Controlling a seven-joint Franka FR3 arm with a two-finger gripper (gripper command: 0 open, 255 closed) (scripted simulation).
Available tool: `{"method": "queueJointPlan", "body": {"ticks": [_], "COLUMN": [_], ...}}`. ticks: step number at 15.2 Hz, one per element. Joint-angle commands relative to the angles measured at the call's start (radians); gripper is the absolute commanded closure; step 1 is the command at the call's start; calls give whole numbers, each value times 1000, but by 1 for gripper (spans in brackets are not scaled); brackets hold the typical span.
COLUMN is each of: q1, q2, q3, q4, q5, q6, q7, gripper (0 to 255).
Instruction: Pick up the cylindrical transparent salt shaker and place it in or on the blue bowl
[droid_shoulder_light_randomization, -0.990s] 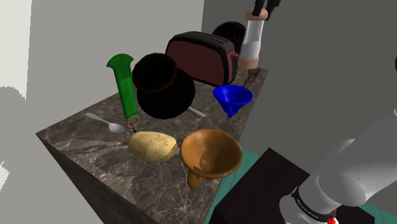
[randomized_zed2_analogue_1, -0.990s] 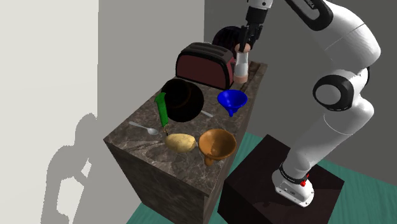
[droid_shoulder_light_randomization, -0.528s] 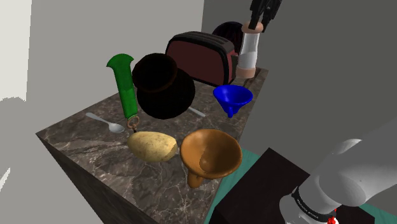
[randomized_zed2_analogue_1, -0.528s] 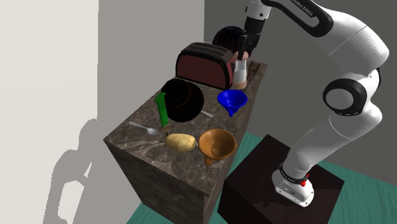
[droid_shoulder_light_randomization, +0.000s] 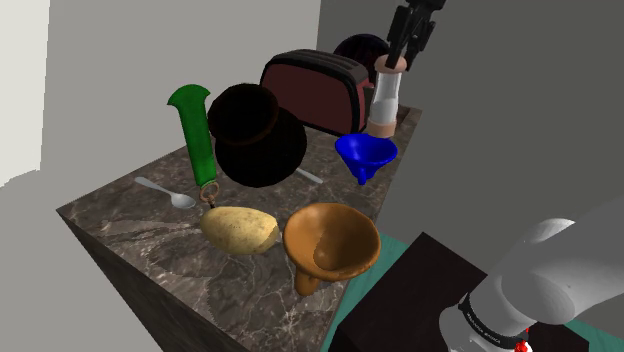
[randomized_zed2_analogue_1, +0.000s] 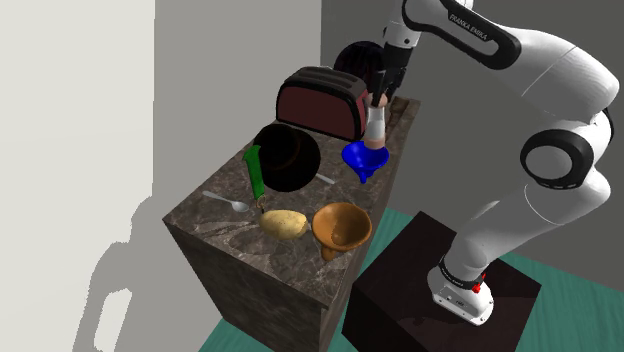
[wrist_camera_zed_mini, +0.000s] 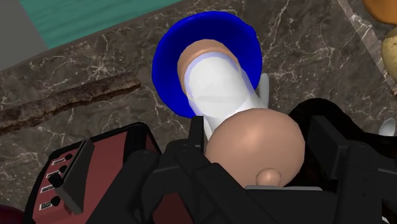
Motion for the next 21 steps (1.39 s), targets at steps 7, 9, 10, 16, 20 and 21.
{"method": "queueJointPlan", "body": {"ticks": [7,9,10,16,20,21], "q1": [-2,-2,-2,-2,-2,-2], "q2": [-65,-65,-65,-65,-65,-65], "q3": [5,5,5,5,5,5], "q4": [-189,-189,-189,-189,-189,-189], "q5": [-5,-5,-5,-5,-5,-5], "q6": [123,123,123,123,123,123], "q7": [-18,-18,-18,-18,-18,-18], "gripper": [255,255,255,0,0,0]}}
